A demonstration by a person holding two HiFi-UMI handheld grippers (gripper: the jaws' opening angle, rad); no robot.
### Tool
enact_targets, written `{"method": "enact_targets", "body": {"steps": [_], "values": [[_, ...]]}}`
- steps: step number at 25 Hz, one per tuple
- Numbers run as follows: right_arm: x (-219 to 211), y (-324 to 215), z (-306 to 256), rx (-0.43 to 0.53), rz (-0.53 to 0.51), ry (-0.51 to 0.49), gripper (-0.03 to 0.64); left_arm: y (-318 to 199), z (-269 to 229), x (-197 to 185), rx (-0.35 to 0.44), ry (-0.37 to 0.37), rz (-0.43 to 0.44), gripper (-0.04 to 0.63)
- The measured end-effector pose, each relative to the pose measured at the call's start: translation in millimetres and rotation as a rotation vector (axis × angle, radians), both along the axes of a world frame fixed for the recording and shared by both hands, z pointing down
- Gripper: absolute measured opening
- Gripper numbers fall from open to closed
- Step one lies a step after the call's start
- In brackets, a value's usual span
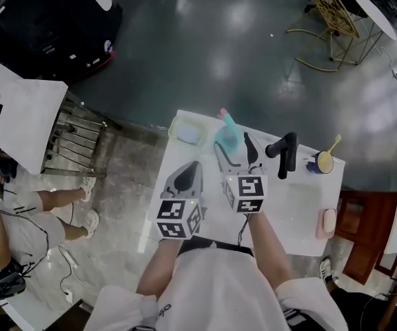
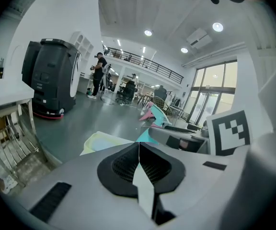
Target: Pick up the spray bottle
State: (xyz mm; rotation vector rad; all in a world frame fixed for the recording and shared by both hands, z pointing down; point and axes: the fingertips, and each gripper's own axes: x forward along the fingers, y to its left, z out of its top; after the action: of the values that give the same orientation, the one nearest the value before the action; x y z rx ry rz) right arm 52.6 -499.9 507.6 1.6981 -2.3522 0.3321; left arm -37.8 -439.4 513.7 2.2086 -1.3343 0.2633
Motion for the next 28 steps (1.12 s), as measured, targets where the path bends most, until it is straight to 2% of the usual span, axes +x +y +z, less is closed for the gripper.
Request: {"method": "enact_targets", "body": {"steps": [12,18,28], "values": [[-4,-27,29,-0.015,-0.062,0.048,0.328,-8,19,9,-0.038,-0.035,0.005,0.026],[-10,-38,39,-0.016,-0.104,0.076,0.330,-15,33,-5,-0.098,-0.041,-0.079,0.026],[-11,-48,45,0.010,-0.114,0.128,0.328,-14,37,3,-0.094,-0.065,-0.036,0.026]]}}
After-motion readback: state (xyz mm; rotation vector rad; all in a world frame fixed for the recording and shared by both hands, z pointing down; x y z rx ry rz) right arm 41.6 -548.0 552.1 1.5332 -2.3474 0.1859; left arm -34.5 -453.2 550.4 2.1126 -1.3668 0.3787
